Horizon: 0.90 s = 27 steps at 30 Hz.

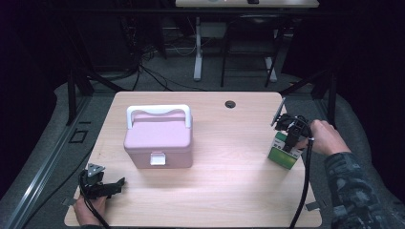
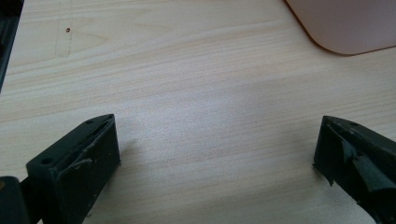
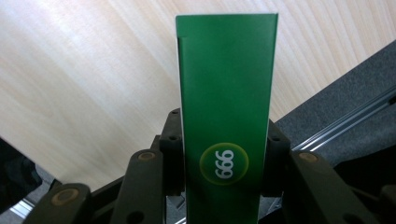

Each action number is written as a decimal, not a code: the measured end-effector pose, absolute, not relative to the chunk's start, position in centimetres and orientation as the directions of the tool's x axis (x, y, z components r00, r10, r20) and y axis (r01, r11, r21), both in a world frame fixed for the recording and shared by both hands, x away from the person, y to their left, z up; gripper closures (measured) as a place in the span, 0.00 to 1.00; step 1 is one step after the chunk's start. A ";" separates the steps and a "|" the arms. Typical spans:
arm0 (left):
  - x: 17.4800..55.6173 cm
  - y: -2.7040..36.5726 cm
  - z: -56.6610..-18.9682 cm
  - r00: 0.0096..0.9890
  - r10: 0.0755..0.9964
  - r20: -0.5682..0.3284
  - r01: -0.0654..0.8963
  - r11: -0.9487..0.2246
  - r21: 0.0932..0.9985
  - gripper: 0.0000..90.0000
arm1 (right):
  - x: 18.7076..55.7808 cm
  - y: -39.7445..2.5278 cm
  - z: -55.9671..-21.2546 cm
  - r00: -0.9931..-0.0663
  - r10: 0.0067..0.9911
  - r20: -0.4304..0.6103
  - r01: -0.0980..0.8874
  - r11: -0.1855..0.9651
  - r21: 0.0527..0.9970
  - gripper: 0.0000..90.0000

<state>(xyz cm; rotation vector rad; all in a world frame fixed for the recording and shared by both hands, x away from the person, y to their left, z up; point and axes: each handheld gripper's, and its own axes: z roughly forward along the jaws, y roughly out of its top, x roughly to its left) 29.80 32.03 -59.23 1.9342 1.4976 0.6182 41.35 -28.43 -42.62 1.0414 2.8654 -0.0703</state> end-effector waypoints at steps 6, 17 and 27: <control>29.8 32.0 -59.2 0.252 0.968 -0.003 0.684 -0.175 0.708 0.00 | 42.2 -29.0 -43.6 -0.724 0.686 -0.075 0.688 0.726 0.006 0.69; 29.8 32.0 -59.2 0.249 0.968 -0.003 0.684 -0.174 0.708 0.00 | 43.0 -29.5 -44.2 -0.686 0.725 -0.057 0.725 0.688 0.027 0.68; 29.8 32.0 -59.2 0.248 0.969 -0.003 0.685 -0.173 0.708 0.00 | 42.7 -29.7 -43.8 -0.671 0.739 -0.069 0.735 0.674 0.073 0.49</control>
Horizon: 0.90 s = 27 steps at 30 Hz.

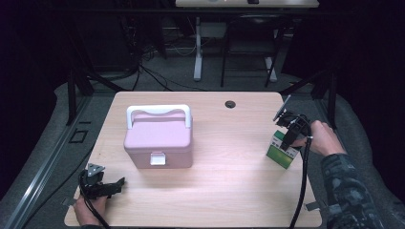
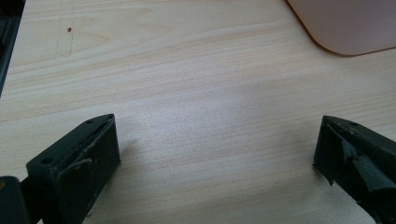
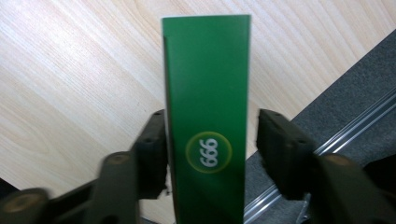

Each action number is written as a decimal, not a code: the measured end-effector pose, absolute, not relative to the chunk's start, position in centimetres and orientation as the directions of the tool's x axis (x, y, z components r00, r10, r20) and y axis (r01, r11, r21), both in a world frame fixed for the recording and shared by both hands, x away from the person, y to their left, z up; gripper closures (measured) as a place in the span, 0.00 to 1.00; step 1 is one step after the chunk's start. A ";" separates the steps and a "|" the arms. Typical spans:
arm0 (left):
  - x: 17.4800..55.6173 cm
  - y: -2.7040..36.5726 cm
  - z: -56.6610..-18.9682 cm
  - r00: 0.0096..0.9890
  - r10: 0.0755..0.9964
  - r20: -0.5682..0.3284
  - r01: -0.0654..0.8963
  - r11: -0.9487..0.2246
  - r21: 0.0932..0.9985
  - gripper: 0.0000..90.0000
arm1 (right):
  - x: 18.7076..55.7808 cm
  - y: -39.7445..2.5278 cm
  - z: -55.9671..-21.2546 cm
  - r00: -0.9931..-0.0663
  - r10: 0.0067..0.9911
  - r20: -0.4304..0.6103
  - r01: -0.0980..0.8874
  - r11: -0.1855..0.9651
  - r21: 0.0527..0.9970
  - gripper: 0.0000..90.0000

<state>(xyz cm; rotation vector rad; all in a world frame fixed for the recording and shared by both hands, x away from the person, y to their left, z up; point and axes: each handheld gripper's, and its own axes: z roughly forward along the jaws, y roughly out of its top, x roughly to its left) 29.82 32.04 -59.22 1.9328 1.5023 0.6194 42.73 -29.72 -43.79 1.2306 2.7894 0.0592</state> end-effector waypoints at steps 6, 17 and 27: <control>29.8 32.0 -59.2 0.247 0.969 -0.003 0.685 -0.173 0.708 0.00 | 42.1 -29.9 -43.2 -0.662 0.746 -0.067 0.737 0.665 0.121 0.33; 29.8 32.0 -59.2 0.246 0.969 -0.003 0.685 -0.172 0.708 0.00 | 39.8 -29.9 -41.3 -0.655 0.751 -0.085 0.720 0.654 0.232 0.15; 29.8 32.1 -59.2 0.246 0.969 -0.004 0.685 -0.172 0.708 0.00 | 37.2 -29.9 -39.8 -0.647 0.755 -0.102 0.691 0.639 0.338 0.04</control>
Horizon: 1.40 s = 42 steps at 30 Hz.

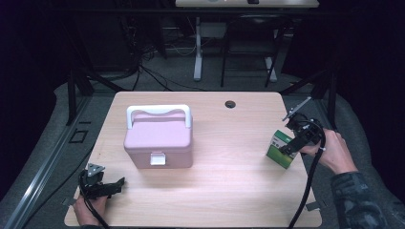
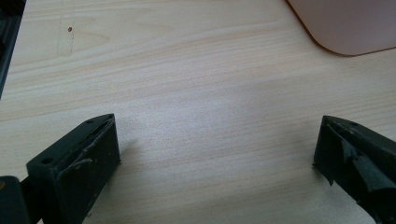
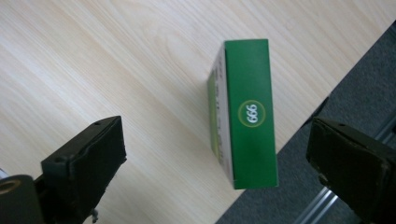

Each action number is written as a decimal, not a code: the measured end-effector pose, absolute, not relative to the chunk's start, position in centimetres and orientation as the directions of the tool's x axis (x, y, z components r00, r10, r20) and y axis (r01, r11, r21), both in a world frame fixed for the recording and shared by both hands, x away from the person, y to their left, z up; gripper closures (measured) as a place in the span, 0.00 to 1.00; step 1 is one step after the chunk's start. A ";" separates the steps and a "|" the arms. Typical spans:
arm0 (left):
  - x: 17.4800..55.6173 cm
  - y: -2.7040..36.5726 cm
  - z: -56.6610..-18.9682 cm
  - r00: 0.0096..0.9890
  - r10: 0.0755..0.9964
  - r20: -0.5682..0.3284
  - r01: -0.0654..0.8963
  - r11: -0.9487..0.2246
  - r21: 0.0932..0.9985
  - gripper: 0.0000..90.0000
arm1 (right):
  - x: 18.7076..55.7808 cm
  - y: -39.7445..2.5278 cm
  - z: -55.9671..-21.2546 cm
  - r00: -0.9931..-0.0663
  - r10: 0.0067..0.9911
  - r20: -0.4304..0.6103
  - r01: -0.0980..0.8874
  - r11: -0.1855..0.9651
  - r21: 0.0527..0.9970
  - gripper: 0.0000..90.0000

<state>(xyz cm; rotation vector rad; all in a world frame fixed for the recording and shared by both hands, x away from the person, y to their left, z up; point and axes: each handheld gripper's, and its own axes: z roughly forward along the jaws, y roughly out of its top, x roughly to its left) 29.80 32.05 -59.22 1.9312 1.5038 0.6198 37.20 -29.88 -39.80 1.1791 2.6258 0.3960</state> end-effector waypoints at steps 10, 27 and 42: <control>29.8 32.0 -59.2 0.241 0.971 -0.004 0.687 -0.167 0.708 0.00 | 33.2 -27.9 -39.1 -0.665 0.739 -0.110 0.630 0.633 0.449 0.04; 30.4 31.9 -58.3 0.245 0.970 0.007 0.696 -0.181 0.695 0.00 | 31.3 -23.6 -44.3 -0.719 0.694 -0.033 0.595 0.640 0.486 0.05; 32.1 31.4 -51.6 0.361 0.931 -0.048 0.683 -0.229 0.693 0.00 | 30.3 -23.7 -49.8 -0.689 0.724 0.046 0.650 0.588 0.480 0.05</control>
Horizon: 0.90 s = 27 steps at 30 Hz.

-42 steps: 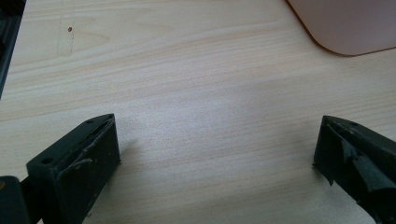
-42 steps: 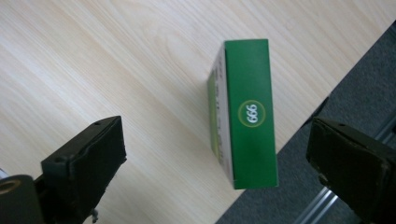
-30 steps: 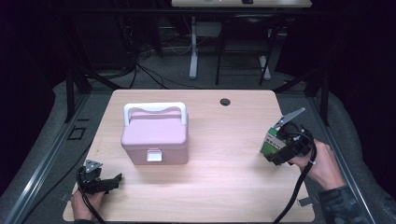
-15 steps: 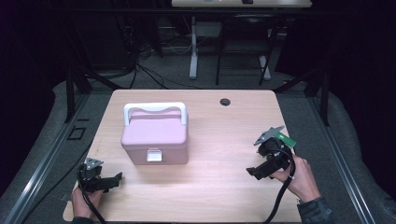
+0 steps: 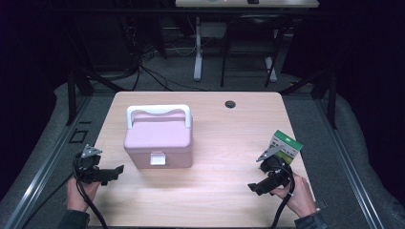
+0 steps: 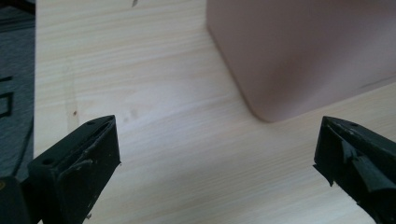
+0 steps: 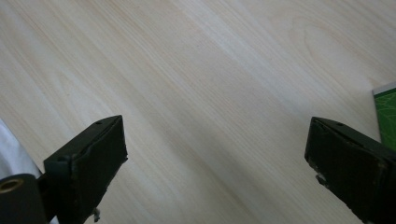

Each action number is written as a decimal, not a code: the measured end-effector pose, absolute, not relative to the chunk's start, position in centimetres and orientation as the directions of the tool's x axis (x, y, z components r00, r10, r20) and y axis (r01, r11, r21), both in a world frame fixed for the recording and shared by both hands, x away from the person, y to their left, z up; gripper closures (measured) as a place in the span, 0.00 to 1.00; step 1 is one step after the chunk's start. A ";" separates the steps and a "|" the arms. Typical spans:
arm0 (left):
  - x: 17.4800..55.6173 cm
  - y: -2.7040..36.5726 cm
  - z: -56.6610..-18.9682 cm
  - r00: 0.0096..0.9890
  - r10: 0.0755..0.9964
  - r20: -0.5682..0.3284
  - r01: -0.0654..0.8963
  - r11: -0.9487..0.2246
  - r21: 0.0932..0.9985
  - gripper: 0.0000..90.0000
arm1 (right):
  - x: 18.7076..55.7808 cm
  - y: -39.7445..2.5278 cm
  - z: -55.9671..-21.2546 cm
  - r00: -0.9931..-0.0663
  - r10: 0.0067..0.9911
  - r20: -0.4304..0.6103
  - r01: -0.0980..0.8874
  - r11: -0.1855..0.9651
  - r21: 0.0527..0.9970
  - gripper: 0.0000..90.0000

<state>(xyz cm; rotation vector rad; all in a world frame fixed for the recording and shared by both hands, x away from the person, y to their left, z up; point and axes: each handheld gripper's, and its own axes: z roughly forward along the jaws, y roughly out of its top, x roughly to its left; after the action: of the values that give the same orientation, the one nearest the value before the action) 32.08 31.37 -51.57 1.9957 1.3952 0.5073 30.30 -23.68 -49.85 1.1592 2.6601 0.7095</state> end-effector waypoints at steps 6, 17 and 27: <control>33.1 31.1 -48.5 0.402 0.913 -0.069 0.679 -0.247 0.692 0.00 | 29.9 -23.9 -50.9 -0.678 0.730 0.085 0.666 0.562 0.491 0.05; 35.4 30.9 -43.5 0.447 0.892 -0.068 0.656 -0.274 0.704 0.00 | 29.5 -24.3 -51.4 -0.661 0.743 0.102 0.683 0.541 0.490 0.06; 38.5 28.9 -41.6 0.478 0.878 -0.036 0.642 -0.321 0.696 0.00 | 29.6 -24.1 -51.9 -0.664 0.739 0.113 0.687 0.542 0.485 0.06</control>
<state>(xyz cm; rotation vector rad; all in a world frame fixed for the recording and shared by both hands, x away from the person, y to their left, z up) 38.46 28.87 -41.59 2.0730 1.2519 0.4640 29.63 -24.11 -51.90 1.2369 2.6653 0.7671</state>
